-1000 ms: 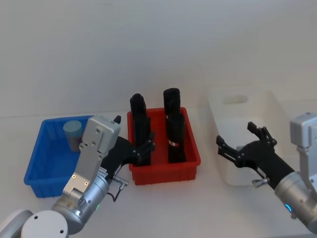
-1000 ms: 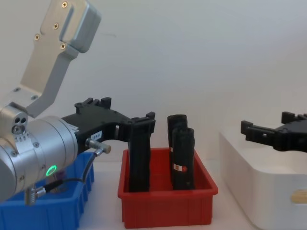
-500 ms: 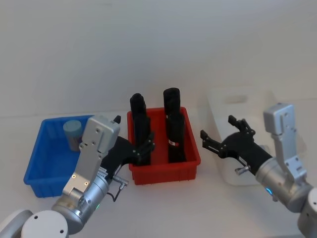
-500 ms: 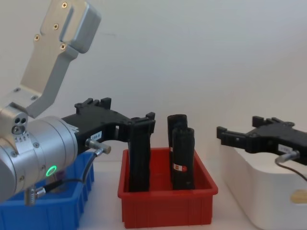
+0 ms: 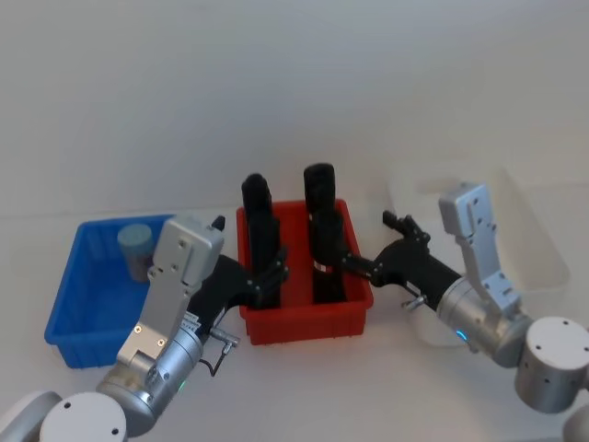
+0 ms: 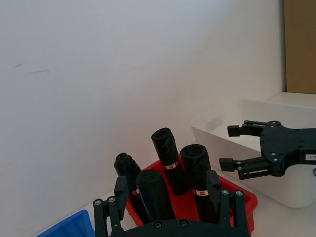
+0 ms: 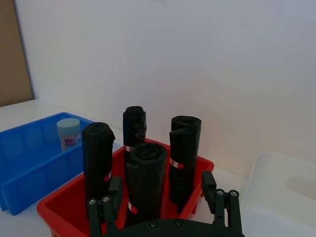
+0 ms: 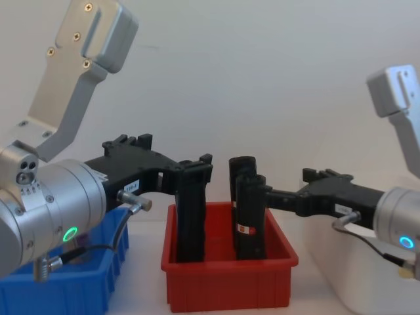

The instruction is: Pick the cotton swabs from the blue box and place them into the white box.

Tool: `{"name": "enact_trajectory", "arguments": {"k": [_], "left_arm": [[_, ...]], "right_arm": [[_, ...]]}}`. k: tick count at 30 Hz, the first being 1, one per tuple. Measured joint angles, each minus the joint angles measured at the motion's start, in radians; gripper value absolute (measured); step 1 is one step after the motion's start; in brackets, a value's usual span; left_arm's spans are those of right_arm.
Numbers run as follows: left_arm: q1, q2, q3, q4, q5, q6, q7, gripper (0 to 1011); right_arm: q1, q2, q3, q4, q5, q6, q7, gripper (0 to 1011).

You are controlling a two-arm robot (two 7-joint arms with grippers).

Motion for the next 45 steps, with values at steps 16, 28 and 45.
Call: {"name": "enact_trajectory", "arguments": {"k": [16, 28, 45], "left_arm": [[0.000, 0.000, 0.000, 0.000, 0.000, 0.000, 0.000, 1004], [0.000, 0.000, 0.000, 0.000, 0.000, 0.000, 0.000, 1004], [0.000, 0.000, 0.000, 0.000, 0.000, 0.000, 0.000, 1004]], "right_arm": [[0.213, -0.086, -0.026, 0.364, -0.033, -0.115, 0.092, 994], [0.345, -0.137, -0.034, 0.606, -0.037, -0.200, 0.135, 679], [0.404, -0.162, -0.019, 0.680, -0.010, -0.266, 0.168, 431]]}}
